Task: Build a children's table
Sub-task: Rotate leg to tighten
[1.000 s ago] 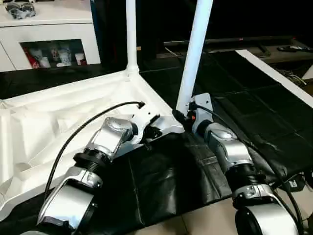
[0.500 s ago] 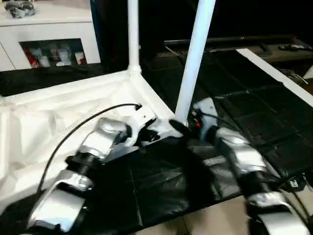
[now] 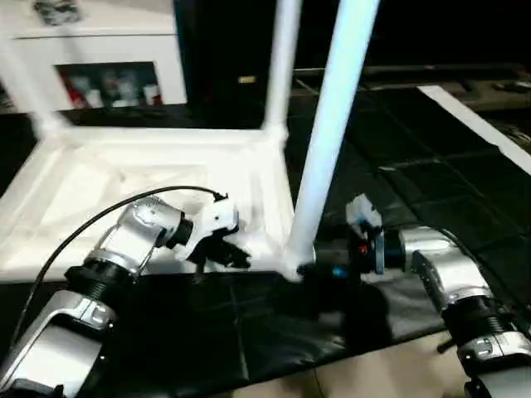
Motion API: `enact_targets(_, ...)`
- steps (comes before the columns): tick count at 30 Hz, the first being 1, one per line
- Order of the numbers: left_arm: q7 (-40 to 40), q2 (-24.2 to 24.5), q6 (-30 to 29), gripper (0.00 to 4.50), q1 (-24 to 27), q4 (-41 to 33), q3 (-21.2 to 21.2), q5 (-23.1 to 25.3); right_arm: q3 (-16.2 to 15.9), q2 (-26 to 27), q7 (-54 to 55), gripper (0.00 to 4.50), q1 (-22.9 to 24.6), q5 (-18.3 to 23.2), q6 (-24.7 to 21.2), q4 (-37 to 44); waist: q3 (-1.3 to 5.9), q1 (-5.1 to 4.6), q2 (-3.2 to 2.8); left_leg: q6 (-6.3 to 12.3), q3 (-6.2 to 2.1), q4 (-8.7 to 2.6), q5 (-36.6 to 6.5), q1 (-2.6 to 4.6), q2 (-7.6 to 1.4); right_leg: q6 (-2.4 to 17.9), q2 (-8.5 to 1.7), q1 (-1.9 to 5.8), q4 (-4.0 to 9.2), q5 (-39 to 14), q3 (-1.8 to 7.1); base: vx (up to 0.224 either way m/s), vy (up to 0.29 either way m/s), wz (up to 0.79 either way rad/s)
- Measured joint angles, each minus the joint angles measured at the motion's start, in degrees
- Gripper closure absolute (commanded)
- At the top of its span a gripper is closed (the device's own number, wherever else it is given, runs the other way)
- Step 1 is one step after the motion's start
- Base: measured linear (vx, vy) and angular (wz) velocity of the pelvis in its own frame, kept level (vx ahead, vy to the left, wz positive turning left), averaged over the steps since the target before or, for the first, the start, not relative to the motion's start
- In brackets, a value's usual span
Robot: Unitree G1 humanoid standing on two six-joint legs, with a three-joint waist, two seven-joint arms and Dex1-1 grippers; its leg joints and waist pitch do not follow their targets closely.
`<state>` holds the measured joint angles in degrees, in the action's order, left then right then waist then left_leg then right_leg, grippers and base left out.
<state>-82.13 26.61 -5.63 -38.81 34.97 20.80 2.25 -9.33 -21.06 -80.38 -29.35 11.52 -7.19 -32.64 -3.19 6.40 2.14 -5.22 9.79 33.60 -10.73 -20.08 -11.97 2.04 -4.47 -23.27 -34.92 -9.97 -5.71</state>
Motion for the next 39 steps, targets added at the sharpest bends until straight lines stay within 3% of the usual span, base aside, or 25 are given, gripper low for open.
enact_targets(7,-2.8,0.5,1.6,4.5,0.1,-1.1,1.5,-0.1,-0.4,-0.1,-4.0,0.55,-2.3,0.1,0.2,-1.8,0.0,0.39,0.02,0.0,0.01,0.05,0.0,0.0,-0.01,0.0,-0.05,0.02,-0.06,0.0,-0.01,0.0,0.0,0.0)
enact_targets(23,-4.0,0.6,3.2,4.5,0.3,-1.2,2.1,-0.1,-1.4,0.0,-7.8,1.99,-2.3,1.2,0.2,-2.6,0.0,0.46,0.03,0.0,0.02,0.07,0.0,-0.01,-0.01,0.0,-0.05,0.02,-0.05,0.0,-0.01,0.0,0.0,0.0)
enact_targets(30,-3.8,-0.1,2.9,4.5,0.4,-1.1,2.1,-0.1,-1.2,-0.1,-7.5,2.35,-2.1,1.3,0.5,-2.3,0.0,0.55,0.02,0.0,0.02,0.08,0.0,0.03,0.0,0.0,-0.05,0.08,-0.05,0.0,-0.01,0.0,0.0,0.0)
enact_targets(33,-2.2,-0.7,0.5,4.5,0.4,-0.9,1.6,0.0,-0.5,0.4,-4.6,2.41,-1.0,1.3,-0.1,-1.2,0.02,0.64,0.05,0.0,0.01,0.08,0.0,0.08,0.0,0.0,-0.06,0.16,-0.07,0.0,-0.01,0.0,0.0,0.0)
enact_targets(39,6.0,-2.7,-6.7,4.5,0.0,-0.7,-0.8,1.0,3.4,4.0,10.1,2.46,0.8,0.4,-3.3,0.7,0.06,-0.82,0.12,-0.02,0.01,0.07,0.0,0.13,0.04,-0.2,-0.05,0.26,-0.09,-0.1,0.04,0.0,0.0,0.0)
